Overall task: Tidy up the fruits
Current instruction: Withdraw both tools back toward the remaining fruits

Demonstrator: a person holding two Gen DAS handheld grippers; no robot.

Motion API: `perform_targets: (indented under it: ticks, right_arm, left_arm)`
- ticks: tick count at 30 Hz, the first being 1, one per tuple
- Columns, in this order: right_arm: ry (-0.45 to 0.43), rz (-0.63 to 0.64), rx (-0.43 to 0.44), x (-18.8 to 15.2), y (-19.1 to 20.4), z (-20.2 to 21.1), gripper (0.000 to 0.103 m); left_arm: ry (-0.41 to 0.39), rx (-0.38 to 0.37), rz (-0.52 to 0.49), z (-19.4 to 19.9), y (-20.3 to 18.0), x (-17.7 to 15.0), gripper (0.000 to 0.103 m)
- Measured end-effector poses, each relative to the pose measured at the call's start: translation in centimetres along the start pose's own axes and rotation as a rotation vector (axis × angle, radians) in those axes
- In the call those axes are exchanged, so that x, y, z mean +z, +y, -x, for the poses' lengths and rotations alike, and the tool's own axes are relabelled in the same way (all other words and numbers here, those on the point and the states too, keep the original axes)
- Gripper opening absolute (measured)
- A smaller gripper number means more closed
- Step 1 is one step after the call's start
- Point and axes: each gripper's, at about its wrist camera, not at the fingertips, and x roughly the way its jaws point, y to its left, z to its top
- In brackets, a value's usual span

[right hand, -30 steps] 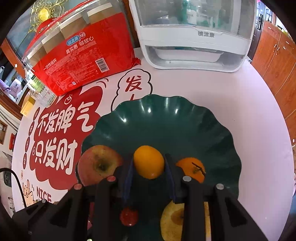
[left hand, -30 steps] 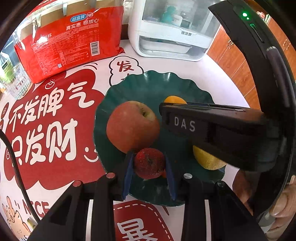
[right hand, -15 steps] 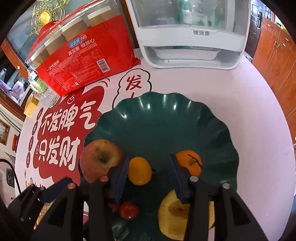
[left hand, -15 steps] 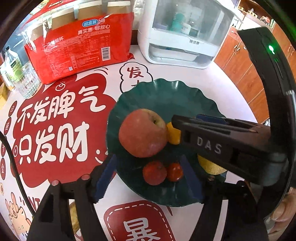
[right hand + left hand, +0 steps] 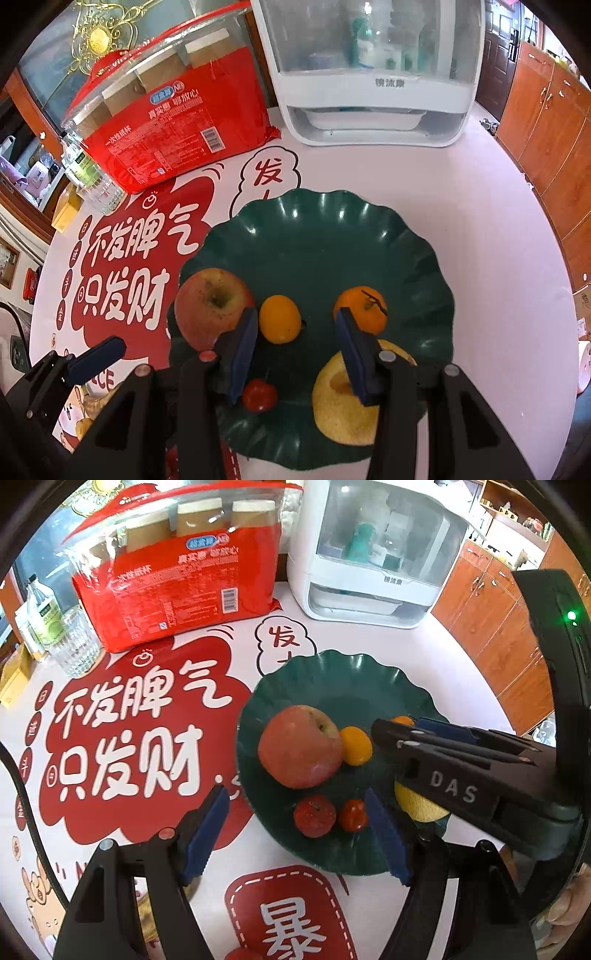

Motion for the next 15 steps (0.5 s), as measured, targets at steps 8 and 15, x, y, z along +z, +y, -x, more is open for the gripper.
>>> perform_targets:
  ticks: [8,15]
  right_arm:
    - [-0.039,0.001,-0.004,-0.9,0.5,3.4,0.045]
    - [-0.069,0.017,0.005,-2.8,1.5,6.8,0.045]
  left_arm:
    - [-0.04,0.016,0.025,4.0,1.6,-1.0,0.074]
    - [-0.089,0.039,0.051,8.6,3.1,-2.6,0.075]
